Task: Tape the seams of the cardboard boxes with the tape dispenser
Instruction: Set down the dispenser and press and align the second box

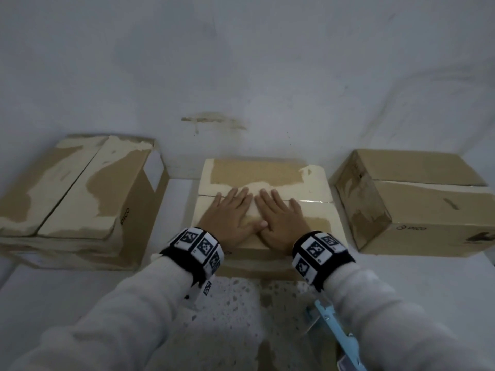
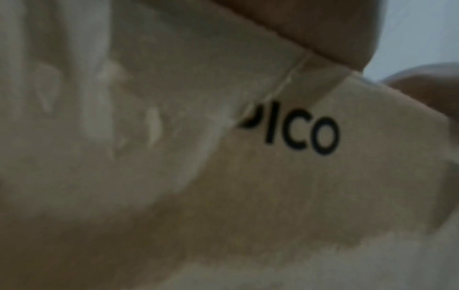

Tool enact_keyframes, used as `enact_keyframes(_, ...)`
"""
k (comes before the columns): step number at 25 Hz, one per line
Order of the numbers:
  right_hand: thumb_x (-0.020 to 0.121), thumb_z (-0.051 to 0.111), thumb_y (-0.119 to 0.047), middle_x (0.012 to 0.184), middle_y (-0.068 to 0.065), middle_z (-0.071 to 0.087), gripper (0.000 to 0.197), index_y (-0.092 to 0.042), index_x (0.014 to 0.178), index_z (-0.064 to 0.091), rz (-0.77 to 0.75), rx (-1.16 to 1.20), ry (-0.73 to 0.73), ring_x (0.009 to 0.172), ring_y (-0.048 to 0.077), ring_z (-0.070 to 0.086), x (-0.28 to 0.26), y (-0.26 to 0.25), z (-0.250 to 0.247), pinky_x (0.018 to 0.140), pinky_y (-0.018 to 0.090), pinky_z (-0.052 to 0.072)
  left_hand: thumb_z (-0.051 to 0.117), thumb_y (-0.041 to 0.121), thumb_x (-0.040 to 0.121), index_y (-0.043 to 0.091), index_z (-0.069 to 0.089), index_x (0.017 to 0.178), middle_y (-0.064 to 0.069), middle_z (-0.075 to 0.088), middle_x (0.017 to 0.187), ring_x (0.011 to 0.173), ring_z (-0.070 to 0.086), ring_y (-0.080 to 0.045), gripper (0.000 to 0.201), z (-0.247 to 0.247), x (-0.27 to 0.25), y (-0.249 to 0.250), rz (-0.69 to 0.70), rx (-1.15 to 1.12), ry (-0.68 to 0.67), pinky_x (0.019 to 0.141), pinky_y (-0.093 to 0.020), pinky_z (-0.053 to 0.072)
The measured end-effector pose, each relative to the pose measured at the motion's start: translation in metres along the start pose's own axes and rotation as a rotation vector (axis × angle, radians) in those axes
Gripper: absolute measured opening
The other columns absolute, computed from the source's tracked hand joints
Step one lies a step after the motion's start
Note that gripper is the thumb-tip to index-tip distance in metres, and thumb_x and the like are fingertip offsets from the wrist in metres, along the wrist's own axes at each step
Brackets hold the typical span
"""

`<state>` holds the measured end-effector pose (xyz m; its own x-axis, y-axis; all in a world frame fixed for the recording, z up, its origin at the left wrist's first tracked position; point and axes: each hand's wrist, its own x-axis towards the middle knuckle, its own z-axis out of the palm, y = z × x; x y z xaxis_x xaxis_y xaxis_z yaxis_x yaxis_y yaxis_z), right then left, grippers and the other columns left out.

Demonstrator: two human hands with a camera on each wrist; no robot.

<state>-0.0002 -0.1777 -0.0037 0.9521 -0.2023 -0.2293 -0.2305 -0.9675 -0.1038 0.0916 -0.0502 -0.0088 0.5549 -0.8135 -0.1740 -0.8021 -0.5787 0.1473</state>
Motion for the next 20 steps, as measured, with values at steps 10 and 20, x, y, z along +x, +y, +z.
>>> enact_keyframes(10,0.078,0.01,-0.078,0.16,0.003,-0.008,0.093,-0.021,0.15,0.002,0.235,0.104,0.092,0.147,0.021,-0.008,-0.033,0.059,0.003,0.119,0.045,0.0,0.04,0.069,0.083,0.032,0.011,0.15,0.01,-0.008,0.159,0.146,0.005,-0.025,0.082,0.007,-0.027,-0.044,-0.217,-0.357,0.105,0.117,-0.042,0.014)
enact_keyframes(20,0.044,0.025,-0.094,0.159,0.002,-0.015,0.125,-0.032,0.148,-0.005,-0.032,-0.031,0.027,0.146,0.022,-0.014,-0.046,0.068,0.005,0.116,0.045,-0.009,0.038,0.098,0.033,0.03,-0.019,0.147,-0.003,-0.031,0.154,0.141,-0.029,-0.027,0.144,0.004,-0.022,-0.031,-0.043,0.014,-0.083,0.115,-0.054,-0.013)
